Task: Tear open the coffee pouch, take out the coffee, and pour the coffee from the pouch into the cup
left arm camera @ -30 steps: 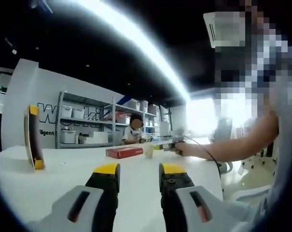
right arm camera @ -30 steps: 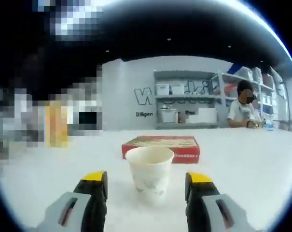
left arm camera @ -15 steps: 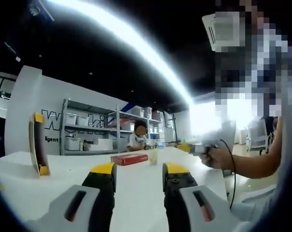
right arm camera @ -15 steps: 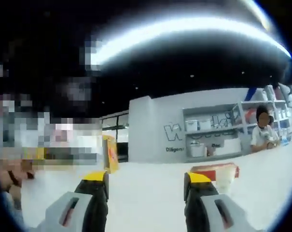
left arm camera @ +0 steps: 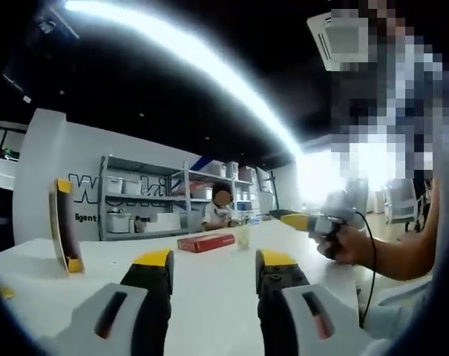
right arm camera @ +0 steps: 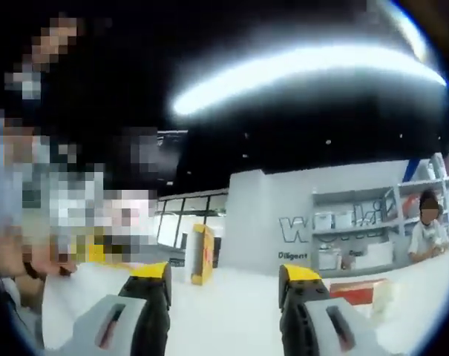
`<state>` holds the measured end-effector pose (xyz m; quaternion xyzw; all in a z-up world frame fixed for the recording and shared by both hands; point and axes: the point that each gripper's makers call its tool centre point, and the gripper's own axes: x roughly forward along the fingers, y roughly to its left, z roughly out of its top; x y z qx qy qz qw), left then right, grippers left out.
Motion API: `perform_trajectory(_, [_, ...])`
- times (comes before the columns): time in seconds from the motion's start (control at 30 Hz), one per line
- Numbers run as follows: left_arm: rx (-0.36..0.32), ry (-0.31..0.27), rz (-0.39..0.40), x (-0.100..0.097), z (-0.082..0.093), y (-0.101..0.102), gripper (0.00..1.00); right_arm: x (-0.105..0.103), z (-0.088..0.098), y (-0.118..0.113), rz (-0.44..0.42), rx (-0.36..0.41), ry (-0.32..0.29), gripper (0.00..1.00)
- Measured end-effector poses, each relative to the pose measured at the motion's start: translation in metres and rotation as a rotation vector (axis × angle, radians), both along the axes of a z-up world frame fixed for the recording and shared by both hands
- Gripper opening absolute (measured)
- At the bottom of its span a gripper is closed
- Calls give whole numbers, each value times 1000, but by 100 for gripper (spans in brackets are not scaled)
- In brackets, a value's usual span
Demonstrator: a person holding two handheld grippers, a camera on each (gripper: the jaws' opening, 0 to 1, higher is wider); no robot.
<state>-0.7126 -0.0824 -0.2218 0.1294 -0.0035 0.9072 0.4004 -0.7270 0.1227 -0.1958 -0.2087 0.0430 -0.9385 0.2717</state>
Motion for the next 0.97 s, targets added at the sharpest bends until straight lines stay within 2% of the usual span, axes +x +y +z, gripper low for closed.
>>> perform_trajectory(0.17, [-7,17,8,2,2,0,47,0,-3,1,25,-11,-11,58])
perform_trajectory(0.33, [-2,14,9,1,2,-1,47,1,-1,8,67,-84,-36,53])
perform_trajectory(0.97, [-14,7,13,0,1,-2,46,-1,0,7,51,-71,-24,53])
